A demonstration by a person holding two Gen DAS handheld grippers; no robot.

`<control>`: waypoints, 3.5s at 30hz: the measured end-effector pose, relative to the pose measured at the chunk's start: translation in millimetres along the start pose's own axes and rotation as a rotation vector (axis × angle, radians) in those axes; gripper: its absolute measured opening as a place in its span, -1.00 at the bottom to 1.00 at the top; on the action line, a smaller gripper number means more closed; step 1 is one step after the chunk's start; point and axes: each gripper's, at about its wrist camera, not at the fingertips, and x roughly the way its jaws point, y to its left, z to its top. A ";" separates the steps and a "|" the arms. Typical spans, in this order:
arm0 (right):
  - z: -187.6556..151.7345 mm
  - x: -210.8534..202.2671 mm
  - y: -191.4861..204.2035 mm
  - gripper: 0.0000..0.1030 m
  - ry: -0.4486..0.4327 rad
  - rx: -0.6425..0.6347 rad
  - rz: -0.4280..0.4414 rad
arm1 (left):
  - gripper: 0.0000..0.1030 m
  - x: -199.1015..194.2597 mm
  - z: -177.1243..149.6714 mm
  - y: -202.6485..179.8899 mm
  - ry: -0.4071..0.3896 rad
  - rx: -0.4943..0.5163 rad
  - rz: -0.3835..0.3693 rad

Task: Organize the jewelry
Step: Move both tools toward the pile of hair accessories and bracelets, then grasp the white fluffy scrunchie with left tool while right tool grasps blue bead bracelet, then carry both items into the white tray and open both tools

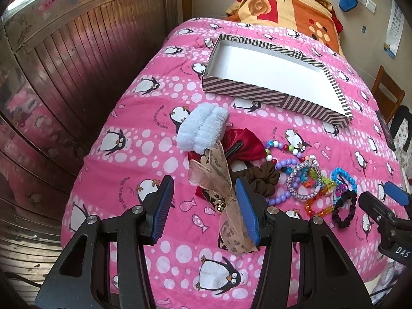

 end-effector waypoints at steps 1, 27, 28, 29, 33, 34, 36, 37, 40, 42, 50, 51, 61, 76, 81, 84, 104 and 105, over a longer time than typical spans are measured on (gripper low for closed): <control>-0.8 1.7 -0.9 0.97 0.006 -0.001 0.003 | -0.04 1.0 2.3 3.7 0.010 -0.006 -0.009; -4.9 30.7 -62.2 0.51 0.071 0.091 0.047 | 0.23 75.3 85.0 27.8 0.172 -0.041 -0.093; -2.7 32.5 -64.8 0.42 0.076 0.090 0.038 | 0.23 80.9 86.7 27.9 0.185 -0.043 -0.095; 0.6 36.8 -67.4 0.33 0.084 0.085 0.030 | 0.23 84.6 87.4 26.6 0.193 -0.042 -0.098; 8.5 58.0 -69.1 0.12 0.138 0.037 0.030 | 0.23 96.1 87.7 20.3 0.221 -0.014 -0.103; 8.9 63.3 -67.9 0.12 0.156 0.018 0.031 | 0.23 98.1 87.0 18.2 0.225 -0.004 -0.105; 8.8 73.7 -66.0 0.04 0.180 -0.011 0.031 | 0.22 103.1 86.3 13.3 0.235 0.021 -0.113; 8.2 77.6 -66.7 -0.06 0.185 -0.016 0.033 | 0.18 105.1 86.3 11.4 0.239 0.032 -0.111; 12.0 84.6 -68.3 -0.33 0.152 -0.039 0.013 | -0.20 113.7 86.8 9.9 0.245 0.051 -0.104; 14.5 86.7 -68.1 -0.49 0.142 -0.055 0.004 | -0.34 116.7 87.7 12.6 0.249 0.034 -0.117; 33.0 60.9 -75.1 -0.85 0.085 -0.016 0.075 | -0.44 84.4 103.3 17.4 0.156 0.033 -0.120; 36.1 56.3 -74.4 -0.85 0.072 -0.014 0.080 | -0.44 80.0 105.7 17.7 0.146 0.029 -0.123; 91.0 22.0 -68.8 -0.85 -0.071 -0.036 0.072 | -0.44 48.9 137.1 -0.2 0.062 0.055 -0.144; 167.9 77.9 -52.2 -0.85 -0.048 -0.041 0.151 | -0.44 114.8 195.4 -39.6 0.101 0.040 -0.101; 166.5 116.4 -59.3 -0.85 0.025 -0.017 0.141 | -0.44 142.6 200.0 -45.6 0.137 0.035 -0.071; 164.5 135.1 -74.8 -0.85 0.066 0.005 0.079 | -0.44 154.7 199.3 -48.2 0.154 0.042 -0.045; 153.9 107.5 -70.9 -0.21 -0.017 -0.012 0.071 | -0.07 140.4 185.3 -57.9 0.099 0.094 -0.009; 152.1 103.8 -69.3 -0.21 -0.020 -0.010 0.072 | -0.07 135.5 184.1 -58.0 0.086 0.100 -0.007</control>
